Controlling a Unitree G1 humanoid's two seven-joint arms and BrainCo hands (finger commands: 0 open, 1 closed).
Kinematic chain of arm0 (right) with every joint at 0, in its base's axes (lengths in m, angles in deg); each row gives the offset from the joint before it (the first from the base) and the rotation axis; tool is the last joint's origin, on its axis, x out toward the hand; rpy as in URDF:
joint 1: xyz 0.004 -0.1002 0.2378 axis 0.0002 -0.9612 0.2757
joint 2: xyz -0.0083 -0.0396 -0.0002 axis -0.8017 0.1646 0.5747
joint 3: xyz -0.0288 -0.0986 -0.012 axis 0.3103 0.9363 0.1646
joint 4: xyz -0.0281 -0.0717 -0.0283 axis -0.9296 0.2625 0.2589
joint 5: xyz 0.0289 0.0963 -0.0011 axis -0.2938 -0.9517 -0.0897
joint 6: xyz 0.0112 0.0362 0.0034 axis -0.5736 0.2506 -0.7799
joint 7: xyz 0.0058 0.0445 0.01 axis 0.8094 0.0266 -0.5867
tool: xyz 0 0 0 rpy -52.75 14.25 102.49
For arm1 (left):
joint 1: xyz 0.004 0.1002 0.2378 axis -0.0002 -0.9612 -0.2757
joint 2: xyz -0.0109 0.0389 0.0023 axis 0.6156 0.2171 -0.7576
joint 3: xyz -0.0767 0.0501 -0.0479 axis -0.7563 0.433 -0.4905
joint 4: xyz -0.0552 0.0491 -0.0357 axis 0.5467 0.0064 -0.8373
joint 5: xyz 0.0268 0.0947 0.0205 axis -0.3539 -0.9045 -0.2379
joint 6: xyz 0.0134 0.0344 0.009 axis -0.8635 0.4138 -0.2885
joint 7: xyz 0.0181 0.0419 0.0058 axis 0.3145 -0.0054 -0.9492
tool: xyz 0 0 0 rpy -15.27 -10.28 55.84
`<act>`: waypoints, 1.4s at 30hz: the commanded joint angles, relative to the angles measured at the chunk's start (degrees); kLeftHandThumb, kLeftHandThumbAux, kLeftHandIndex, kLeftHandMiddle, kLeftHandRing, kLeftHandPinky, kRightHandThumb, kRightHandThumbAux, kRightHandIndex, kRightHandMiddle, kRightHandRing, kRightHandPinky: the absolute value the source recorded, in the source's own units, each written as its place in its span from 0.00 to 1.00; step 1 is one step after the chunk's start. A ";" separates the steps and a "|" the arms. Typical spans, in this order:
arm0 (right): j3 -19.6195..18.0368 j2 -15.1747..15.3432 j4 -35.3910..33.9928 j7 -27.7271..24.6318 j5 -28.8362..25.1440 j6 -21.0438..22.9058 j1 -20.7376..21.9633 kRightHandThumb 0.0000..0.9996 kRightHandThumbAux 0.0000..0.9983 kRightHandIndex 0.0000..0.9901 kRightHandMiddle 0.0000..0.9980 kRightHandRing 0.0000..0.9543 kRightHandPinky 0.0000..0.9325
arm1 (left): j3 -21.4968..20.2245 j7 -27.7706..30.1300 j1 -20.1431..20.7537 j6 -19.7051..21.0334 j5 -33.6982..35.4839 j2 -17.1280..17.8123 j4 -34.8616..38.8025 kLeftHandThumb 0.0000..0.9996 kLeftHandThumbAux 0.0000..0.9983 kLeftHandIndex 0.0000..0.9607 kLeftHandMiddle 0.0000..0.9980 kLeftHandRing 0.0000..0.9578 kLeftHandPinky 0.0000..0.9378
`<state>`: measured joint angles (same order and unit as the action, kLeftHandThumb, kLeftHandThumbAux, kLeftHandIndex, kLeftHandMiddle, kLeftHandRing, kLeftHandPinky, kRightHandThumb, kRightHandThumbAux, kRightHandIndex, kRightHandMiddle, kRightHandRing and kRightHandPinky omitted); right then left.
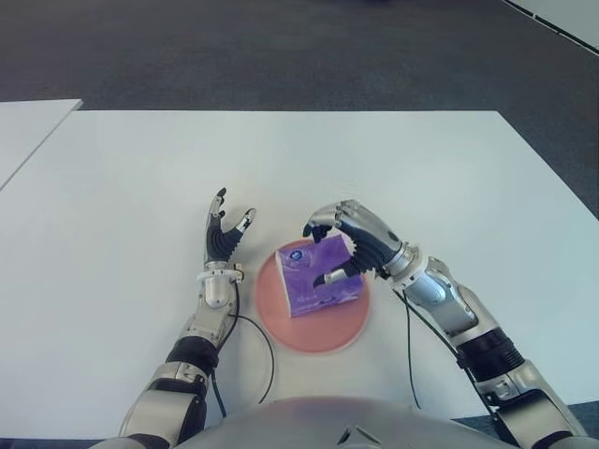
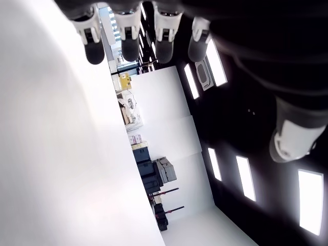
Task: Put the tissue paper into the plate.
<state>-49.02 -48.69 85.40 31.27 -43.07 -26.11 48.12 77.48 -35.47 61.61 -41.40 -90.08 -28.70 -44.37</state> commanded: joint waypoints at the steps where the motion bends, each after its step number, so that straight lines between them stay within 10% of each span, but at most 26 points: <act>1: -3.36 -4.50 1.48 -0.29 -6.54 1.57 3.36 0.69 0.72 0.43 0.62 0.61 0.62 | 0.22 0.75 -4.03 1.27 0.02 -0.20 -5.50 0.04 0.53 0.00 0.00 0.00 0.00; 7: -8.02 -8.49 0.79 -0.86 -14.55 3.03 5.96 0.70 0.71 0.43 0.64 0.64 0.65 | 0.15 0.45 -3.54 0.90 -0.06 0.14 -6.40 0.04 0.52 0.00 0.00 0.00 0.00; 14: -12.93 -10.49 -4.70 -3.99 -23.20 15.22 8.00 0.69 0.72 0.43 0.62 0.64 0.66 | -0.24 0.51 -2.62 0.08 0.35 0.47 -8.26 0.04 0.52 0.00 0.00 0.00 0.00; 28: -27.03 -15.76 9.67 -3.94 -38.31 19.02 21.86 0.68 0.72 0.43 0.63 0.65 0.67 | -0.37 1.49 -1.17 -0.51 1.50 0.93 -10.59 0.04 0.51 0.00 0.00 0.00 0.00; 42: -30.57 -25.83 11.94 7.69 -36.18 21.03 15.55 0.68 0.72 0.43 0.52 0.51 0.48 | -0.32 2.14 -1.78 0.17 1.92 1.02 -9.61 0.04 0.50 0.00 0.00 0.00 0.00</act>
<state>-78.72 -72.81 94.28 36.92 -80.72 -4.88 66.54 77.02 -34.39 65.21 -43.17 -88.07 -27.42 -49.85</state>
